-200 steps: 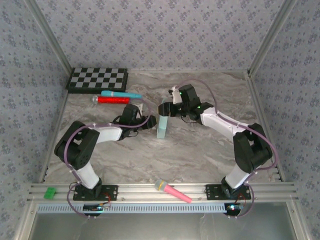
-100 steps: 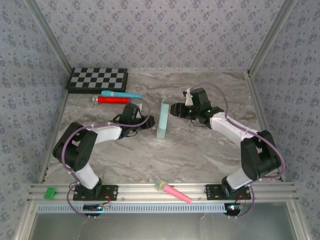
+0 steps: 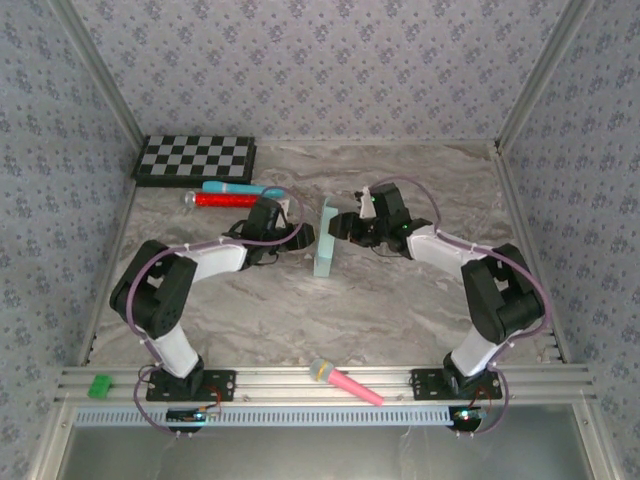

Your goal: Fold the paper box

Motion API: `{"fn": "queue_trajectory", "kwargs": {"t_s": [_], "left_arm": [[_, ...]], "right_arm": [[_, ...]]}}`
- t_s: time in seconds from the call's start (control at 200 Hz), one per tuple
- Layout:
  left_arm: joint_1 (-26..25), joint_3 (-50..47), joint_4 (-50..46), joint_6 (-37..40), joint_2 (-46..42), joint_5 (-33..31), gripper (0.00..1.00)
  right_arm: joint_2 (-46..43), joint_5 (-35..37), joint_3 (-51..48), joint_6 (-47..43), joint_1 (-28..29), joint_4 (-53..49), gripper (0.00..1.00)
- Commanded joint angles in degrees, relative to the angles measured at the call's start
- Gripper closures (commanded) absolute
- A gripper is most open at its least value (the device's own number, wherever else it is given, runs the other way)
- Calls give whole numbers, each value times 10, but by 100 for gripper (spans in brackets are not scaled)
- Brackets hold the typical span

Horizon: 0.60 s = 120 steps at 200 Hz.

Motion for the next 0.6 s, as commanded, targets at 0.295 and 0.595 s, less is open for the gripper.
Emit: {"fn": "queue_trajectory", "kwargs": {"t_s": [0.295,0.595], "left_arm": [[8,33,-21,16,28,40,48],[7,44,-30,20,38,48,48]], "right_arm": [[44,-18,25,-1,7,-21,46],[49,46,10,-13,11,-82,48]]}}
